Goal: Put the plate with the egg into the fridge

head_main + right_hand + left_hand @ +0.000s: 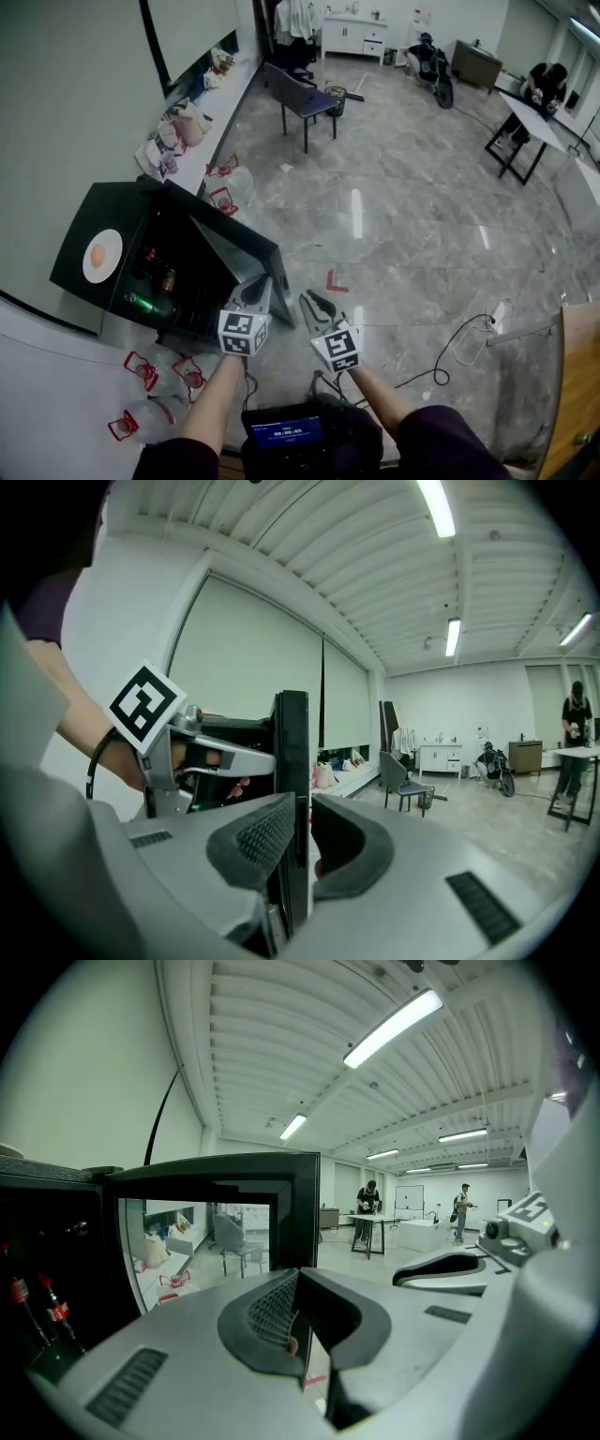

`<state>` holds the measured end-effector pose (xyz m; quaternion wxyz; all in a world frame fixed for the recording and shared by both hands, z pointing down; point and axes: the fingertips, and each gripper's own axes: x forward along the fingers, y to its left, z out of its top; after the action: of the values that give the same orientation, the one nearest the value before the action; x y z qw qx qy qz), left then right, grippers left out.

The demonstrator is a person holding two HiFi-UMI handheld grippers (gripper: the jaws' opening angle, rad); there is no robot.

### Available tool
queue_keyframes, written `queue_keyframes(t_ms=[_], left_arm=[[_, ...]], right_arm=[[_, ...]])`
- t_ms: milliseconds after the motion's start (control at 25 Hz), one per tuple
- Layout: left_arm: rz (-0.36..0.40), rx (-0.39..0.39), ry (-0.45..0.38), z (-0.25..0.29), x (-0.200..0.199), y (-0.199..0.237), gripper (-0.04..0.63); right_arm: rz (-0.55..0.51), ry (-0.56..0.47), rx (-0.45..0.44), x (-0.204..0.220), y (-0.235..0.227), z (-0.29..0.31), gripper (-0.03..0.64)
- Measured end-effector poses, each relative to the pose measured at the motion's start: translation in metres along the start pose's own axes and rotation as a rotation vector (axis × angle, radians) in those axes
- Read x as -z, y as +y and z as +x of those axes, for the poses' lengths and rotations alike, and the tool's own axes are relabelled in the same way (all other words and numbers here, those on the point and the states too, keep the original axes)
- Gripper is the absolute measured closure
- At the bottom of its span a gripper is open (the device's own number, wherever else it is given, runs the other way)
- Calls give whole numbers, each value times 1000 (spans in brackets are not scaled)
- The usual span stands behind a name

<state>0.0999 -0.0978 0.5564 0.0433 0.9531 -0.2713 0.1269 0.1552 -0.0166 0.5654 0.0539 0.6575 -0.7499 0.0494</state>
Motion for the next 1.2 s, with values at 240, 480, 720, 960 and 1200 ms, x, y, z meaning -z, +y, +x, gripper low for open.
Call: queue_keyframes(t_ms=[240, 480, 720, 960, 1200], left_arm=[[-15, 8, 64, 53, -3, -7, 584], [10, 29, 45, 61, -22, -14, 585], [-7, -26, -9, 31, -39, 7, 584], [1, -161, -42, -34, -60, 58, 584], [92, -272, -23, -117, -85, 117, 584]], right_arm=[[-16, -44, -5, -24, -34, 6, 555], [-24, -81, 7, -49, -56, 11, 591], [-57, -100, -23, -65, -45, 24, 607], [-109, -123, -145, -82, 8, 58, 607], [-297, -172, -336, -117, 106, 94, 607]])
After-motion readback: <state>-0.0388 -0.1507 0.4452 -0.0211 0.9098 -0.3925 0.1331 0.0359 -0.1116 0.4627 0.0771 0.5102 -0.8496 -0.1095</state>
